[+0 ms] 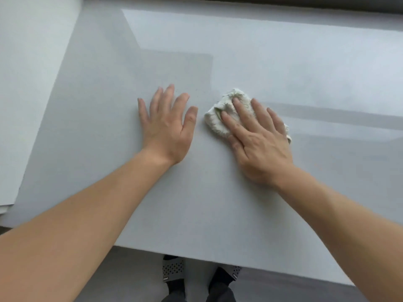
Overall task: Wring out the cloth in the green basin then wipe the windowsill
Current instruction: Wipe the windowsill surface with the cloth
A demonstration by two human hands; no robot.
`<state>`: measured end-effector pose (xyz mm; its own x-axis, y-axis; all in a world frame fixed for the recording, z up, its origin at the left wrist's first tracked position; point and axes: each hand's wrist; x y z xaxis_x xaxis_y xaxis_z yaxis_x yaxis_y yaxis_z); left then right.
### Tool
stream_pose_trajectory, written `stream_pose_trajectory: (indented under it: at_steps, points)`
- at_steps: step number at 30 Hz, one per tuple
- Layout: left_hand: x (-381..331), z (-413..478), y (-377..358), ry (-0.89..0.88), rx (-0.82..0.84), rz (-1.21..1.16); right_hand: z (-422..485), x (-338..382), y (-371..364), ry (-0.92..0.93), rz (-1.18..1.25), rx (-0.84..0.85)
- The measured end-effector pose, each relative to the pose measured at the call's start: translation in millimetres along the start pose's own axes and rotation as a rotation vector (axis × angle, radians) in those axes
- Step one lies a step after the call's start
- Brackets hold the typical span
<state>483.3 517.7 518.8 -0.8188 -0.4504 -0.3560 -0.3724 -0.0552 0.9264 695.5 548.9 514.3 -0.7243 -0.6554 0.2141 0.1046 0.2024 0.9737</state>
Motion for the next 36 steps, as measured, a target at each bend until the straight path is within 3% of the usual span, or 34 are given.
stream_pose_trajectory:
  at_steps: [3, 6, 9, 12, 14, 16, 18, 19, 22, 24, 26, 30, 33, 36]
  points:
    - [-0.2, 12.5, -10.3, -0.002, 0.057, 0.147, 47.8, -57.2, 16.0, -0.226, 0.025, -0.022]
    - [-0.3, 10.2, -14.3, -0.002, 0.031, 0.192, 81.6, -52.9, 19.0, -0.384, 0.071, -0.070]
    - [-2.8, 11.9, -12.2, 0.014, 0.032, 0.188, 65.9, -7.6, 5.5, -0.082, 0.034, -0.048]
    - [-4.6, 11.0, -12.0, 0.010, 0.034, 0.207, 63.8, -27.7, 12.8, 0.128, 0.007, 0.005]
    - [-4.9, 10.4, -11.4, 0.013, 0.042, 0.211, 91.1, -66.8, 22.1, 0.033, -0.014, -0.013]
    - [-4.8, 11.4, -11.1, 0.018, 0.048, 0.219, 123.4, -92.6, 30.2, -0.197, 0.017, -0.059]
    - [-4.7, 12.6, -11.9, 0.018, 0.043, 0.237, 149.6, -83.3, 30.6, -0.378, 0.059, -0.097]
    - [-5.0, 12.3, -12.7, 0.014, 0.036, 0.246, 155.3, -69.1, 28.4, -0.383, 0.065, -0.086]
    - [-12.8, 15.6, -12.4, 0.004, -0.019, 0.246, 142.6, -40.9, 16.6, -0.033, 0.019, -0.066]
    - [-25.5, 28.4, -11.9, 0.003, -0.023, 0.197, 144.7, -59.0, 24.4, 0.158, 0.011, -0.020]
    - [-41.8, 43.3, -14.0, -0.005, 0.026, 0.108, 169.5, -94.3, 33.9, 0.128, -0.011, -0.007]
    - [-57.8, 54.3, -27.8, 0.002, 0.055, 0.198, 219.3, -106.1, 37.3, -0.238, 0.018, -0.099]
    - [-56.5, 53.8, -31.4, 0.009, 0.024, 0.242, 230.4, -71.4, 25.6, -0.049, -0.002, -0.086]
    - [-55.3, 55.6, -32.8, 0.005, 0.018, 0.247, 229.2, -89.7, 35.7, 0.081, -0.006, -0.030]
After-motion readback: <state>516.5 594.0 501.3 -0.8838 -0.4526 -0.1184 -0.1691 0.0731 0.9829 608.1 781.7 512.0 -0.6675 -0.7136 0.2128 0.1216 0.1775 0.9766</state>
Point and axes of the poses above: each hand's wrist, its own z-axis towards the middle knuckle, its own y-axis out of the back of the hand, x = y × z, and after that the axes turned 11 degrees about y, right-handed
